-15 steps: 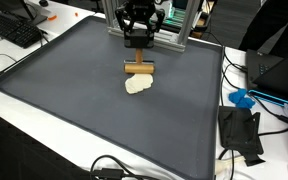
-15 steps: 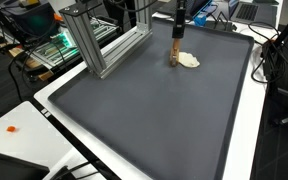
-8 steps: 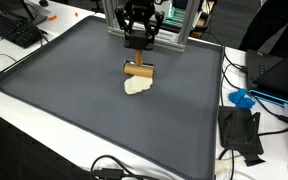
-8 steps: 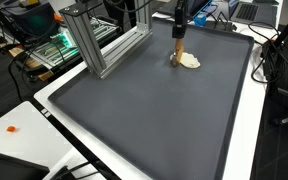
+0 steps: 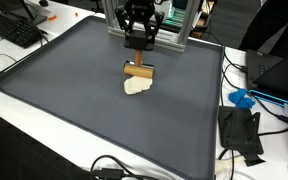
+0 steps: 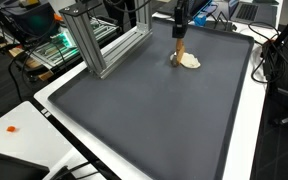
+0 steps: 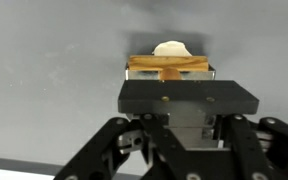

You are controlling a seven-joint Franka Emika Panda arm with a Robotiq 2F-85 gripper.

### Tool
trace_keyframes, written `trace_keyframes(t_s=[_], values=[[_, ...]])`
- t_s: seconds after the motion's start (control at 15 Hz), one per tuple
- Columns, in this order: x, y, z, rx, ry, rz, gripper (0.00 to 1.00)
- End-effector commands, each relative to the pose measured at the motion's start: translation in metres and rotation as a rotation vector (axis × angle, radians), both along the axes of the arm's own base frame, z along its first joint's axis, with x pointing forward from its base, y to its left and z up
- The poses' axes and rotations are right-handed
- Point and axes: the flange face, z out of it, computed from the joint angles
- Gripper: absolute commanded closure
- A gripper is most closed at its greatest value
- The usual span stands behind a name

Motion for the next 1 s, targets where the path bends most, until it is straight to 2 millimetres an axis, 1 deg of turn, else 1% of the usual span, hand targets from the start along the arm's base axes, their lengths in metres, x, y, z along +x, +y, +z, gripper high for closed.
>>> trace_keyframes(t_s=[0.0,0.47,0.93], values=[[0.003,0.007,-0.03,0.01,-0.064,-0.103,0.77],[0.007,0.02,-0.041,-0.035,-0.188,-0.278,0.77],[0.011,0.026,-0.037,-0.061,-0.251,-0.459,0.77]])
